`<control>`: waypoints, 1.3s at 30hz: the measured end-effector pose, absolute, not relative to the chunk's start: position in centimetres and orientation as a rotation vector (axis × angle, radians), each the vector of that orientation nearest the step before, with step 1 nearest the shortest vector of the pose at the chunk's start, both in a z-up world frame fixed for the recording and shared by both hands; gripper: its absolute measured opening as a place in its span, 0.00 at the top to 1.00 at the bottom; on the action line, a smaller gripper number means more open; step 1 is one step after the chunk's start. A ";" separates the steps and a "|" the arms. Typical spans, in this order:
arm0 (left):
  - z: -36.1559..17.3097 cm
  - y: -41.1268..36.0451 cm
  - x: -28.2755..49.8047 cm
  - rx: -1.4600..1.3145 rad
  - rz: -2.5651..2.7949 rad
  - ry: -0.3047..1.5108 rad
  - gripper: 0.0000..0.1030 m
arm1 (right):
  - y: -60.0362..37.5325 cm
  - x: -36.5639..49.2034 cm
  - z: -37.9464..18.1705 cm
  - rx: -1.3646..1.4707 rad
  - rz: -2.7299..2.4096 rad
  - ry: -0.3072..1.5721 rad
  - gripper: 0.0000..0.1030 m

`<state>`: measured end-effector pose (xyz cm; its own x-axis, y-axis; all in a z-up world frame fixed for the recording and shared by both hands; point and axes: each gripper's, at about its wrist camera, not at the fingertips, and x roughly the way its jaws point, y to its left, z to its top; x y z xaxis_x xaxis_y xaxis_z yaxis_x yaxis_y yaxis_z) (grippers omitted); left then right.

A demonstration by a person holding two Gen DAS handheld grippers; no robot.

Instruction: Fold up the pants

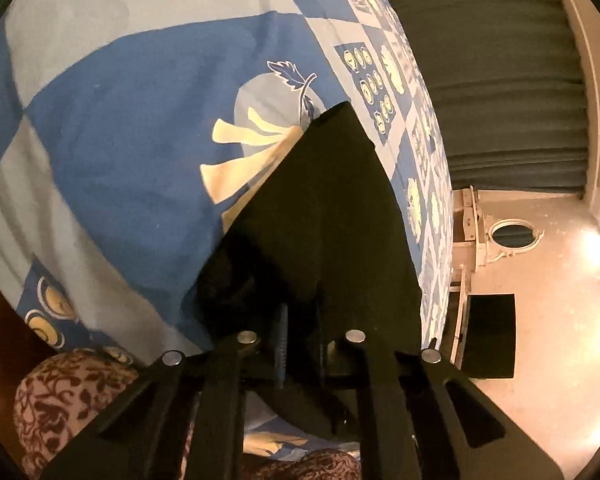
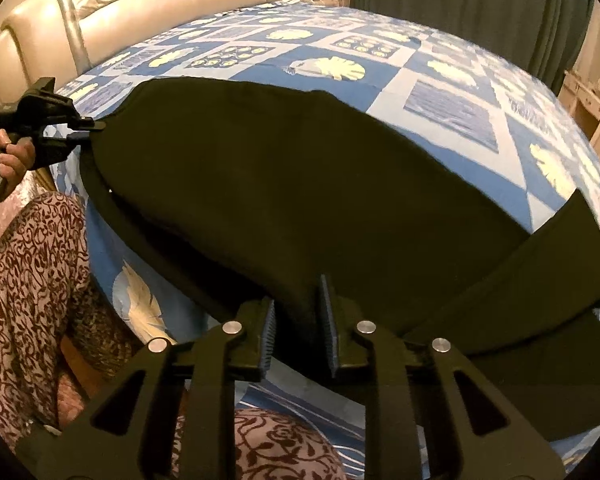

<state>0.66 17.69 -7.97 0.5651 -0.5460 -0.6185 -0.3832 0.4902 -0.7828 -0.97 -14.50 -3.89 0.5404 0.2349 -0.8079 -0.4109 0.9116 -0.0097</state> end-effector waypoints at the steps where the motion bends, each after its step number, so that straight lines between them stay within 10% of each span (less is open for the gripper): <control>1: -7.6 17.6 0.4 -1.080 -0.122 1.020 0.90 | -14.5 -1.1 -3.8 -0.212 0.384 0.918 0.81; 23: -7.6 16.9 -0.1 -1.064 -0.093 1.028 0.88 | -15.6 -2.4 -4.0 -0.191 0.376 0.910 0.84; 30: -6.2 17.7 -1.6 -1.177 -0.121 0.933 0.30 | -15.1 -2.5 -4.3 -0.199 0.380 0.913 0.76; 36: -6.4 17.2 0.2 -1.133 -0.101 0.933 0.30 | -15.0 -2.4 -4.5 -0.195 0.379 0.914 0.76; 39: -7.0 17.4 0.8 -1.135 -0.054 0.957 0.56 | -14.9 -2.4 -4.6 -0.199 0.377 0.908 0.76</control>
<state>0.80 17.37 -6.96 0.6192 -0.4865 -0.6164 -0.4143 0.4644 -0.7827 -2.40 -14.90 -4.56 0.5557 0.2342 -0.7977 -0.3998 0.9165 -0.0095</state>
